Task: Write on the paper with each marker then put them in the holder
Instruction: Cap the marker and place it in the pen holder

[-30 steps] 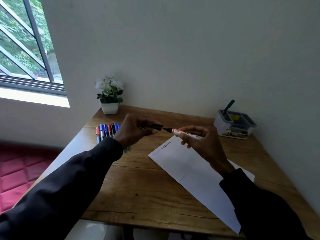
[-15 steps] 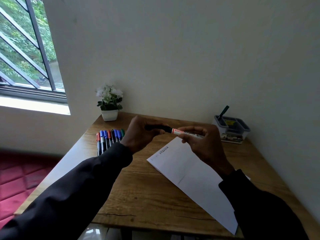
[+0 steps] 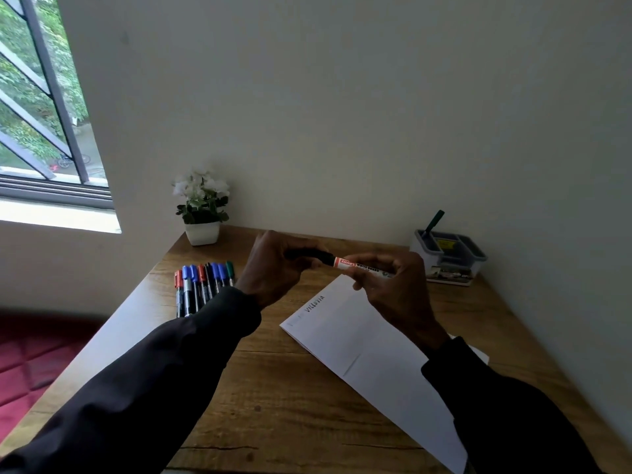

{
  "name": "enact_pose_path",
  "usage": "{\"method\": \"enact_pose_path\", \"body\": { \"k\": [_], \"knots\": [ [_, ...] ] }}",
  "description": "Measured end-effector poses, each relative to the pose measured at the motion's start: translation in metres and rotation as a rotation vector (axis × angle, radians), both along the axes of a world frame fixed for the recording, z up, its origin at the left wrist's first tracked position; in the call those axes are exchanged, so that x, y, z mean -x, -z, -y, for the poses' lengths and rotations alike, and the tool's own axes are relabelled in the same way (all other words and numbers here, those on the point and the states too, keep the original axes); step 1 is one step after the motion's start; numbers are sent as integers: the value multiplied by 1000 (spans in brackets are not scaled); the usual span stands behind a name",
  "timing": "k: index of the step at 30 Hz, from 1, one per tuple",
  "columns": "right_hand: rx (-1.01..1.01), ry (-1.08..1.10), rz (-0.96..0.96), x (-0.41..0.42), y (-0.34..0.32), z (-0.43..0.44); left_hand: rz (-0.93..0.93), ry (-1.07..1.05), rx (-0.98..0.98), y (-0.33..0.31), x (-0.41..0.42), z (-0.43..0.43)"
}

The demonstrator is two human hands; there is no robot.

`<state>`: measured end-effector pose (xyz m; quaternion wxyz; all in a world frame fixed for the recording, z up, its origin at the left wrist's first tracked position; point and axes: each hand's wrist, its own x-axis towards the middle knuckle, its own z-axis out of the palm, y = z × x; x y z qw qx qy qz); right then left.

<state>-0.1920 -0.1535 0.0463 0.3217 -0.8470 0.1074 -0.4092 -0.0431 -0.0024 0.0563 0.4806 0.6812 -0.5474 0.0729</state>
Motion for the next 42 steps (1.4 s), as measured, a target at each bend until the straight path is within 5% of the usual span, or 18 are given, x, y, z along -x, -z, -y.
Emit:
{"method": "enact_pose_path", "body": {
  "k": [6, 14, 23, 30, 42],
  "knots": [
    [233, 62, -299, -9, 3, 36, -31, 70, -3, -14, -8, 30],
    [-168, 328, -61, -11, -10, 123, -423, 98, 90, 10, -19, 55],
    [-204, 644, -91, 1, -37, 214, -453, 77, 39, 21, -26, 55],
    [-242, 673, -293, -24, -15, 232, -410, 74, 29, 22, -29, 52],
    [-301, 744, -310, -41, -7, 238, -444, 12, -9, 28, -38, 44]
  ]
}}
